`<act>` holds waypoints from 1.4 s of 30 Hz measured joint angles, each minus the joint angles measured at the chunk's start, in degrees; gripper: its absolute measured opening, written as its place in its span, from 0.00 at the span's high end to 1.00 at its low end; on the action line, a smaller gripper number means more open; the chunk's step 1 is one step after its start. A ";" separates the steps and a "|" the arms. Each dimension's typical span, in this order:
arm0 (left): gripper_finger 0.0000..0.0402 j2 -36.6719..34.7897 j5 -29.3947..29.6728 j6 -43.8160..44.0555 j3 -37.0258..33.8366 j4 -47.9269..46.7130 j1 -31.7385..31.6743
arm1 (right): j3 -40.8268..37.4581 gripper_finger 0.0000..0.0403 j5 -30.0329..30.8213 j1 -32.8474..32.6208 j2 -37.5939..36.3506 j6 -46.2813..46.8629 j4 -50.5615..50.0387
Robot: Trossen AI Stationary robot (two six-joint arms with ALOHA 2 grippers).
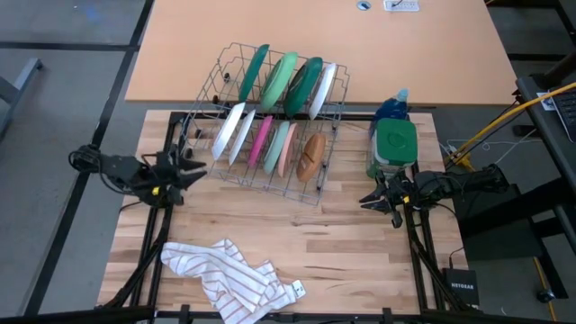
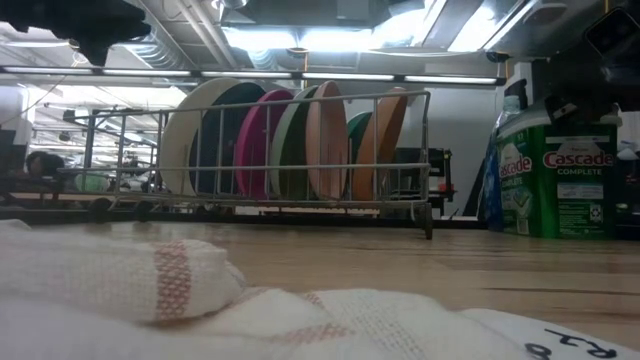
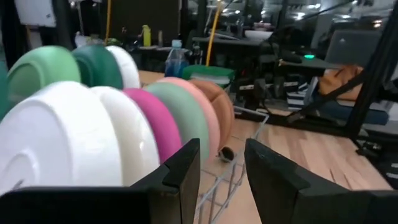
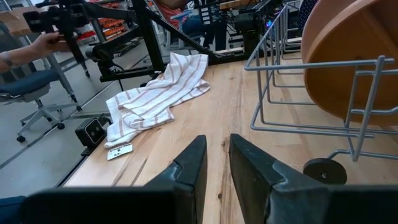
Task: Sort dishes
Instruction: Return to Home Position
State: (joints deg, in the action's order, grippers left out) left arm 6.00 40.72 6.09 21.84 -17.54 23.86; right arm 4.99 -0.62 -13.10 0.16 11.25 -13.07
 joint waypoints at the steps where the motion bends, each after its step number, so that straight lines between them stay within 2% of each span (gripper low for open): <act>1: 0.71 -0.02 -0.61 -0.80 -0.50 1.09 0.00 | 0.00 0.82 0.00 0.00 0.00 0.00 0.01; 9: 0.71 -0.04 -2.12 -2.69 -1.87 1.28 -0.01 | 0.01 0.82 0.00 0.01 0.00 0.00 0.01; 13: 0.71 -0.52 -3.80 -5.32 -1.87 -2.61 0.00 | 0.00 0.82 0.00 0.00 0.00 0.00 0.01; 22: 0.71 -4.60 -4.74 1.86 -1.87 -12.28 0.00 | 0.00 0.82 0.00 0.01 0.00 0.00 0.02; 27: 0.71 -5.11 -4.75 2.20 -1.85 -14.68 -0.02 | 0.00 0.82 0.00 0.00 0.00 0.00 0.03; 42: 0.71 -5.62 -5.78 1.33 -0.80 -15.41 -0.02 | 0.00 0.82 0.00 0.00 0.00 0.00 0.03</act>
State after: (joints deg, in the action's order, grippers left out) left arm 0.38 34.93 7.42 21.04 -32.95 23.83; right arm 4.99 -0.62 -13.10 0.16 11.25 -13.04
